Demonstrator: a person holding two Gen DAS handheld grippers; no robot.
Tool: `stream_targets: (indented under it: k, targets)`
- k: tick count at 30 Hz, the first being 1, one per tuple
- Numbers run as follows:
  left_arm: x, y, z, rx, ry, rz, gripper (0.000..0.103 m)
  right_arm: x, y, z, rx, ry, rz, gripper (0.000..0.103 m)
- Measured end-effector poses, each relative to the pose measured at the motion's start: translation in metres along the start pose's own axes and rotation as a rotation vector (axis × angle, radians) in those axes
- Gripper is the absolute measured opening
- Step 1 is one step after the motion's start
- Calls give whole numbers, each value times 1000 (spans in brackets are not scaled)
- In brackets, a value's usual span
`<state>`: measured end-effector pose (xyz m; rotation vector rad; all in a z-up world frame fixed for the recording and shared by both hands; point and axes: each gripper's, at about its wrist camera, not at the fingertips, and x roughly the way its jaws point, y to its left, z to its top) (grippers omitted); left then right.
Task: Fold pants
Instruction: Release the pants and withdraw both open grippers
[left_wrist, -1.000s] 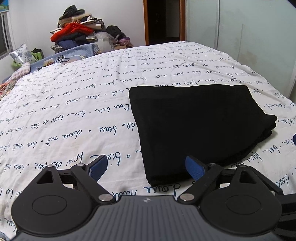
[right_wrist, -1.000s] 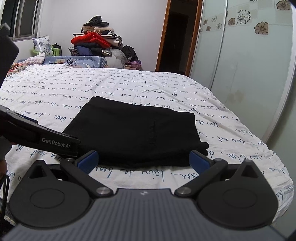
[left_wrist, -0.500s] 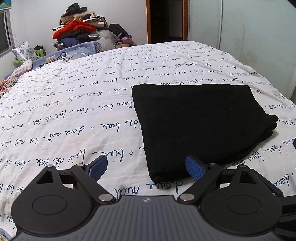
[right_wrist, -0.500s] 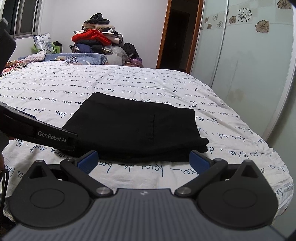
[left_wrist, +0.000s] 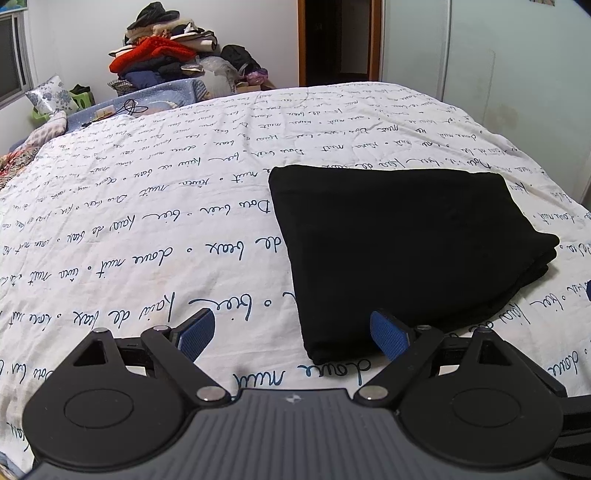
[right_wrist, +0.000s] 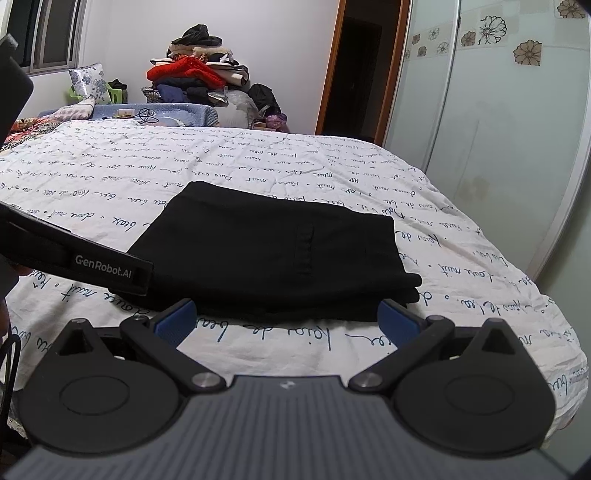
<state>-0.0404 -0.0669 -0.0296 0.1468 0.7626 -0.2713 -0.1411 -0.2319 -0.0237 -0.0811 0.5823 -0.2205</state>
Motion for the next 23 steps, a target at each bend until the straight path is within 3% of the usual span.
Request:
stream_targets:
  k: [23]
  targets:
    - [-1,17,-1,-33,-21,21,92,2,13,5,-56,-12,24,103]
